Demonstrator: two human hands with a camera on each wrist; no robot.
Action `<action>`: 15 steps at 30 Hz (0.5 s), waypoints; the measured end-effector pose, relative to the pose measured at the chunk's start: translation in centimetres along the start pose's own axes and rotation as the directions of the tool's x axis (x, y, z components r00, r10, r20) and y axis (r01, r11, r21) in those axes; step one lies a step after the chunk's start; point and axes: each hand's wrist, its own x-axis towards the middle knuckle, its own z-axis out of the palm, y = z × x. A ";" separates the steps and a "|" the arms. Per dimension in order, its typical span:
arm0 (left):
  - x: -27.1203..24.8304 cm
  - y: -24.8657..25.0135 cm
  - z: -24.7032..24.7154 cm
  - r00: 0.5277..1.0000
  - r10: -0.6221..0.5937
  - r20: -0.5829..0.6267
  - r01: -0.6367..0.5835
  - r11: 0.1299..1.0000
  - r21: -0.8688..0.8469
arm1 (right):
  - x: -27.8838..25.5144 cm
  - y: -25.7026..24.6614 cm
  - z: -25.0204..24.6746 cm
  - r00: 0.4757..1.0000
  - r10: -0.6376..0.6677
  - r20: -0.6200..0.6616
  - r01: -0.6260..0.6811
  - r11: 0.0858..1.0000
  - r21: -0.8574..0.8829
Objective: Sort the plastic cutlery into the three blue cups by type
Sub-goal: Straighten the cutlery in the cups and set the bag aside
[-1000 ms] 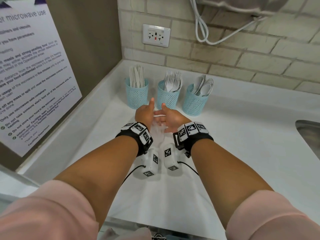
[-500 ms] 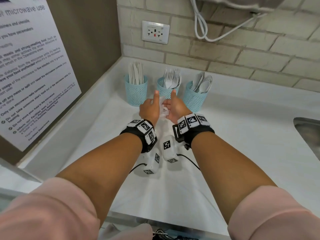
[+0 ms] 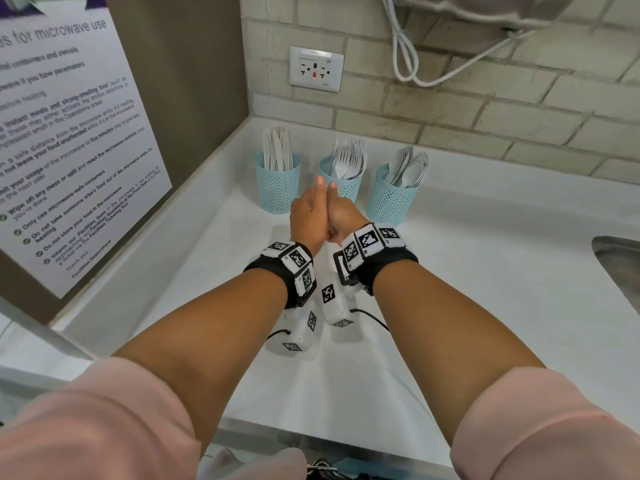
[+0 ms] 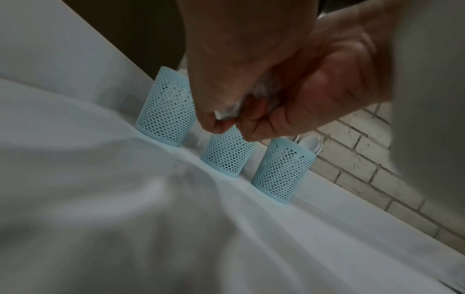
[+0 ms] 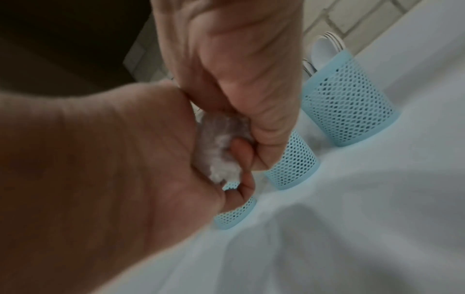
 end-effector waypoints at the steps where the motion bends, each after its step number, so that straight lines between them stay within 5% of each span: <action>1: 0.1 0.0 0.0 1.000 -0.014 -0.009 0.014 1.000 -0.001 | 0.0 0.0 0.2 0.999 -0.042 -0.022 0.040 0.997 -0.073; 6: 0.0 0.6 0.1 0.988 0.054 -0.144 -0.042 0.996 0.081 | 0.1 0.3 0.4 0.982 -0.146 -0.118 0.117 0.968 -0.223; 11: -0.6 0.2 -0.1 0.962 0.269 -0.051 -0.247 0.932 0.265 | -0.6 -0.8 0.1 0.999 0.028 -0.028 -0.028 1.000 -0.004; 15: 0.6 -1.1 -0.7 0.969 0.244 -0.027 -0.208 0.875 0.436 | -0.9 -0.7 0.6 0.967 -0.169 -0.191 0.144 0.980 -0.140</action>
